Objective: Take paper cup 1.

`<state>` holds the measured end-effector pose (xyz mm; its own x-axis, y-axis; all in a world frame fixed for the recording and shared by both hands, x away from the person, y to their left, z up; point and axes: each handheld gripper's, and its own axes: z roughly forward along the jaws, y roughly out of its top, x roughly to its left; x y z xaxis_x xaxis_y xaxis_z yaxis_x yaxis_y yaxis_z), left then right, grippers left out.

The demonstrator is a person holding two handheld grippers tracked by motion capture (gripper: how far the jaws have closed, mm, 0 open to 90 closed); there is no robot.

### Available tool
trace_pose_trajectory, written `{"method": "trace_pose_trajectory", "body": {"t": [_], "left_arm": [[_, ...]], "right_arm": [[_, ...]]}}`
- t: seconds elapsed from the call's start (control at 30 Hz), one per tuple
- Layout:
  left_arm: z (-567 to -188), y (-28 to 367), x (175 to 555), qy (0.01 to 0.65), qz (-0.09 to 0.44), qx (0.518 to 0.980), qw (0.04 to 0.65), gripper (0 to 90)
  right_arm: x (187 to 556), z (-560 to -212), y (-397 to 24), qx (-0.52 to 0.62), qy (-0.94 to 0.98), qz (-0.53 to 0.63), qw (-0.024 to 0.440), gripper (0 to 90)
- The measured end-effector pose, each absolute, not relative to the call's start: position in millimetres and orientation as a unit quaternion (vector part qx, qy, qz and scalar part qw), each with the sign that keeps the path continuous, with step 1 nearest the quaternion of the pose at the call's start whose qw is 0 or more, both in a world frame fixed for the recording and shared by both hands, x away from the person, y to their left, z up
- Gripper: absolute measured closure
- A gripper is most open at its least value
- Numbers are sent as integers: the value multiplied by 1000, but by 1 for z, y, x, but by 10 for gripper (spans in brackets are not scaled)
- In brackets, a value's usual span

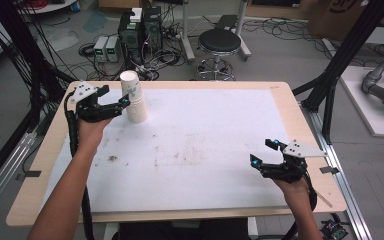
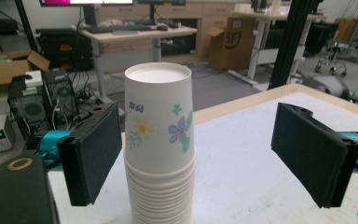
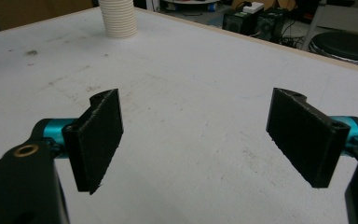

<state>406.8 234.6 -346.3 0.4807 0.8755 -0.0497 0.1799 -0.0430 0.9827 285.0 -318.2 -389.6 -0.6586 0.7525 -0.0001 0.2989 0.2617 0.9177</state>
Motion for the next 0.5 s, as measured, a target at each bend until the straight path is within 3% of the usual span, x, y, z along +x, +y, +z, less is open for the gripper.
{"method": "trace_pose_trajectory", "body": {"t": [0.5], "left_arm": [[-334, 229, 451, 427, 300, 666, 534, 157]], "right_arm": [[283, -387, -319, 344, 760, 503, 226, 189]]}}
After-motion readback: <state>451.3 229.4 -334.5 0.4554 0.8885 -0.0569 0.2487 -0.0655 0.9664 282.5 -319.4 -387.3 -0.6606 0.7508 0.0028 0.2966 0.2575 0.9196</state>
